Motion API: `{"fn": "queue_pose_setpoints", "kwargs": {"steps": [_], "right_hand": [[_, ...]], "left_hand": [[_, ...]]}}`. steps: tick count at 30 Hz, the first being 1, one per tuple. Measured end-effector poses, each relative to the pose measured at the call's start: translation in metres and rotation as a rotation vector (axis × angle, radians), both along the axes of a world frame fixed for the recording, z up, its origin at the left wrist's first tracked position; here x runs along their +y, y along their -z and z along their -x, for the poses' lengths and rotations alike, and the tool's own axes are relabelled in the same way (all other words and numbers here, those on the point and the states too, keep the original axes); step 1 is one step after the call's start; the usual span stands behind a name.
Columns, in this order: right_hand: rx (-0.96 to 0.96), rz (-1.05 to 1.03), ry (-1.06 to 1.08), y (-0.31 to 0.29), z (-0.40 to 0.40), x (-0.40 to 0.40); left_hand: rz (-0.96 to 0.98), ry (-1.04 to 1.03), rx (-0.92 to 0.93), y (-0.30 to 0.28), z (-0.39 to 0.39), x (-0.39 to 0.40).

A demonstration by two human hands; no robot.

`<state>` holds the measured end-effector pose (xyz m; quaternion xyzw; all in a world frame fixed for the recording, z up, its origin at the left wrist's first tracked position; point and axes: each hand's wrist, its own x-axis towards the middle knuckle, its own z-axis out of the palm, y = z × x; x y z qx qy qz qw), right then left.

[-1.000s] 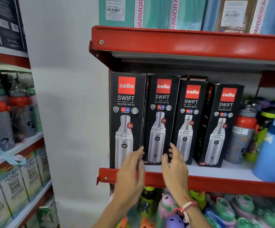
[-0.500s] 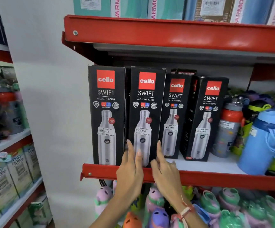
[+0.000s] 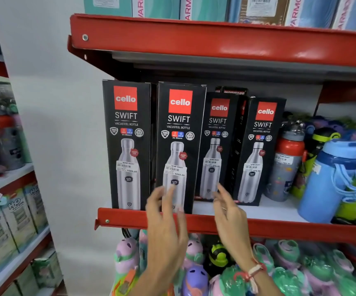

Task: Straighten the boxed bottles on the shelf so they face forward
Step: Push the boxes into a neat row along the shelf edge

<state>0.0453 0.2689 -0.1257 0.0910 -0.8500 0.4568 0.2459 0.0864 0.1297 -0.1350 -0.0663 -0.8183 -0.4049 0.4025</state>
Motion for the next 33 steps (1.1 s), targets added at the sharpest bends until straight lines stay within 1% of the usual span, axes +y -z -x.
{"fn": "queue_pose_setpoints", "kwargs": {"steps": [1, 3, 4, 5, 8, 11, 13, 16, 19, 25, 28, 31, 33], "right_hand": [[-0.025, 0.049, 0.026, -0.002, 0.005, 0.009], [-0.131, 0.115, 0.029, -0.007, 0.015, 0.023], [-0.189, 0.126, 0.022, -0.009, 0.02, 0.028], [-0.235, 0.123, 0.009, -0.012, 0.024, 0.031], [-0.321, 0.126, -0.058, -0.016, 0.039, 0.033], [-0.355, 0.152, -0.12, -0.019, 0.047, 0.032], [-0.343, 0.114, -0.113, -0.02, 0.047, 0.033], [-0.298, 0.019, -0.077, -0.02, 0.034, 0.037], [-0.229, -0.024, -0.091, -0.018, 0.01, 0.044], [-0.196, 0.034, -0.109, -0.004, -0.01, 0.056], [-0.175, 0.011, -0.099, -0.001, -0.013, 0.058], [-0.139, -0.034, -0.101, 0.003, -0.017, 0.061], [-0.12, -0.026, -0.096, 0.004, -0.016, 0.065]], "left_hand": [[0.021, 0.092, 0.0, 0.001, 0.002, 0.011], [0.021, 0.299, -0.135, 0.0, 0.012, 0.036], [-0.004, 0.364, -0.21, -0.001, 0.021, 0.047], [-0.043, 0.379, -0.264, -0.002, 0.031, 0.057], [-0.203, 0.336, -0.344, -0.015, 0.058, 0.076], [-0.265, 0.28, -0.37, -0.023, 0.078, 0.085], [-0.292, 0.21, -0.378, -0.025, 0.081, 0.089], [-0.302, 0.193, -0.361, -0.022, 0.065, 0.094], [-0.309, 0.198, -0.354, -0.016, 0.038, 0.098], [-0.352, 0.213, -0.343, -0.014, 0.007, 0.097], [-0.36, 0.234, -0.334, -0.012, 0.0, 0.091], [-0.338, 0.221, -0.327, -0.011, 0.003, 0.082], [-0.319, 0.209, -0.327, -0.009, 0.004, 0.081]]}}
